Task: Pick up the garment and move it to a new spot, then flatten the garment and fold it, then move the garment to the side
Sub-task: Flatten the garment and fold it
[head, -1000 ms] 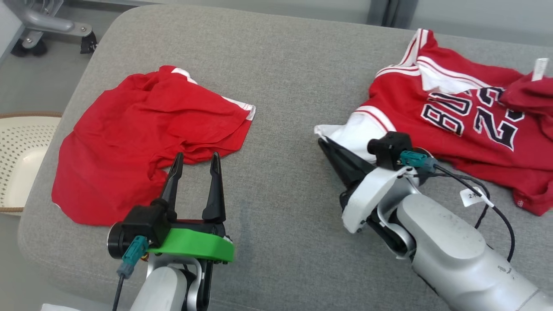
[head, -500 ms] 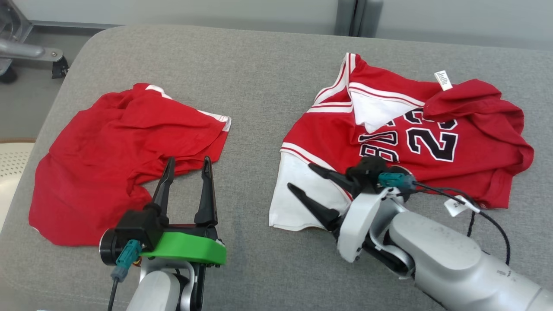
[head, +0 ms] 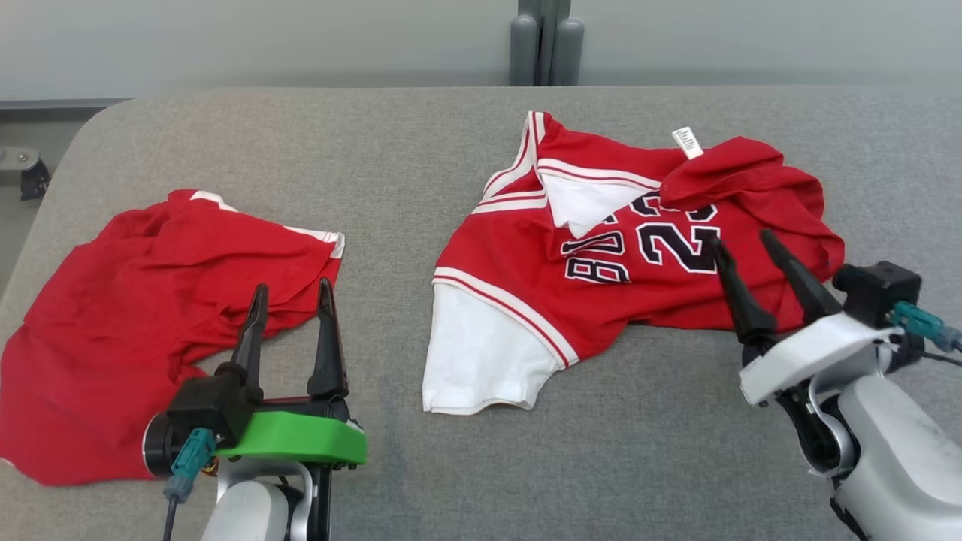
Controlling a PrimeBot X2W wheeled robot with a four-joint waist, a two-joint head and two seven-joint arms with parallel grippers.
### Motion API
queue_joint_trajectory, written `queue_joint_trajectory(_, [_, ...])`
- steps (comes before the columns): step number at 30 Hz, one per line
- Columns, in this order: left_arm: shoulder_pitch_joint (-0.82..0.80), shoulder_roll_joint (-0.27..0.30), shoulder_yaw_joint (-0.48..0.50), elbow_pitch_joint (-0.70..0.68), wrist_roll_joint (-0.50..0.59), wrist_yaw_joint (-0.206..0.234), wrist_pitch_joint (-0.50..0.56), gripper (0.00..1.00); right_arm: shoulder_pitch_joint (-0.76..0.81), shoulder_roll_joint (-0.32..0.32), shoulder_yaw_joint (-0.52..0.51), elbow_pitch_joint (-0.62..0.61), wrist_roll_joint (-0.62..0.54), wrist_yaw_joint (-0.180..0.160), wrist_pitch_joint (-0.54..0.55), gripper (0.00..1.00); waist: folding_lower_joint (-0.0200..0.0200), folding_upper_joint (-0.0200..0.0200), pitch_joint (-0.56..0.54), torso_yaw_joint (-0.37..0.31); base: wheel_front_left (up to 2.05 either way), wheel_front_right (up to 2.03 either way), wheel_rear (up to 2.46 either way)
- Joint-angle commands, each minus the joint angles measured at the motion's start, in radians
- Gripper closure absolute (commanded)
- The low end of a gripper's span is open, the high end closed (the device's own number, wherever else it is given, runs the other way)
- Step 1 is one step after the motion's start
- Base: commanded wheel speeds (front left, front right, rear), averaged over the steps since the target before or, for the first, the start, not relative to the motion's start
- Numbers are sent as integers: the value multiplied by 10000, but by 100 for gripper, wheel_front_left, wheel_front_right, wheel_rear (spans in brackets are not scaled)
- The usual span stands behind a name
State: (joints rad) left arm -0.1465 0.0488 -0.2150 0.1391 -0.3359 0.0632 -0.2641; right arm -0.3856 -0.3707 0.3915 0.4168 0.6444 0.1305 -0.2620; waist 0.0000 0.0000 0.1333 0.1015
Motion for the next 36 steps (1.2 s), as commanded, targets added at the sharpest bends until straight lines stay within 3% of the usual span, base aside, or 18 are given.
queue_joint_trajectory(1, [180,29,59,-18,85,-46,-5,0,567,297,-557,-254,-399,3,-30,0,0,0,-122,-260,0,0,0])
queue_joint_trajectory(5, [231,31,35,46,157,-111,-5,0,1551,1083,-1939,-905,-1346,3,-34,0,0,0,-101,-440,0,0,0])
queue_joint_trajectory(10, [179,31,-9,122,165,-166,-5,0,2073,1743,-2540,-1093,-2231,3,-35,0,0,0,-28,-527,0,0,0])
queue_joint_trajectory(19, [-110,31,-244,138,109,-180,-5,0,1810,2655,-3820,208,-3234,3,358,0,0,0,345,-377,0,0,0])
queue_joint_trajectory(34, [-248,29,-241,276,213,-174,-5,0,1024,3140,-4902,1894,-3004,3,590,0,0,0,688,43,0,0,0])
queue_joint_trajectory(36, [-256,31,-238,286,200,-152,-5,0,1010,3155,-4958,1985,-2940,3,552,10,0,0,685,15,0,0,0])
